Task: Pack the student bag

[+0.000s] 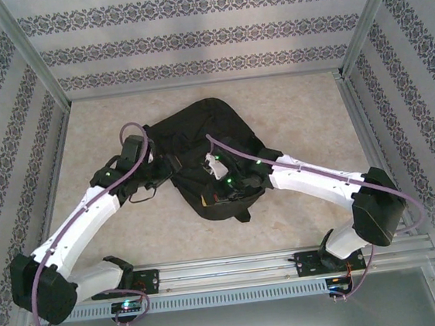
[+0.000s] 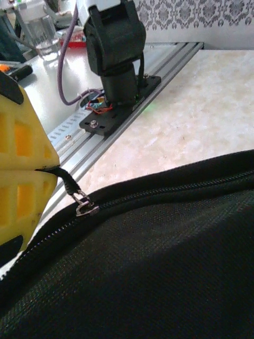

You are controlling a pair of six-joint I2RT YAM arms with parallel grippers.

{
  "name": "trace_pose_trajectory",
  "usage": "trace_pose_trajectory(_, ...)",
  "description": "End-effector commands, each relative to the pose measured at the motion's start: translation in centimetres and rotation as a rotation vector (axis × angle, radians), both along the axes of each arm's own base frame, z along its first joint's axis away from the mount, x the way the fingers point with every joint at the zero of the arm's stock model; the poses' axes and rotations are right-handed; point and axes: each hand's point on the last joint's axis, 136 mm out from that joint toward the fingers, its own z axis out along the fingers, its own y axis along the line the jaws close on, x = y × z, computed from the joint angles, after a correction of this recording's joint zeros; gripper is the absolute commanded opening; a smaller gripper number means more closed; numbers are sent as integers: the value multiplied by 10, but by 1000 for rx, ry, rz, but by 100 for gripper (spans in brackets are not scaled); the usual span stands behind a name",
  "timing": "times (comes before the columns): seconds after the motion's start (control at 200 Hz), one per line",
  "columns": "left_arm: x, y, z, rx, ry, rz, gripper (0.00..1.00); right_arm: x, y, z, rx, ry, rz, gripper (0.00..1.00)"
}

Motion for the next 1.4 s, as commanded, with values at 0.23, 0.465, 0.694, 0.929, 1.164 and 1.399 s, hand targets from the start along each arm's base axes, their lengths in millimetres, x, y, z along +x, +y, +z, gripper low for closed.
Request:
trace_pose_trajectory(0.23,-21,-37,-25,-103,98,-45,37,-3,0,5,82,50,-25,0)
trace_pose_trajectory(0.465,-24,-40,-45,-78,142,-69,36,-1,-3,1,66,39,-40,0)
trace_pose_trajectory(0.694,-39,-35,-42,-12,167,-148,37,-1,-6,0,49,34,-44,0)
trace_pose_trajectory(0.929,-52,-30,-43,5,207,-164,43,-1,-7,-3,42,29,-41,0)
trace_pose_trajectory(1.164,-58,-29,-48,6,240,-167,47,-1,-7,-4,34,30,-39,0)
trace_pose_trajectory(1.399,-52,-32,-49,-17,213,-161,54,-4,-7,-8,40,44,-34,0)
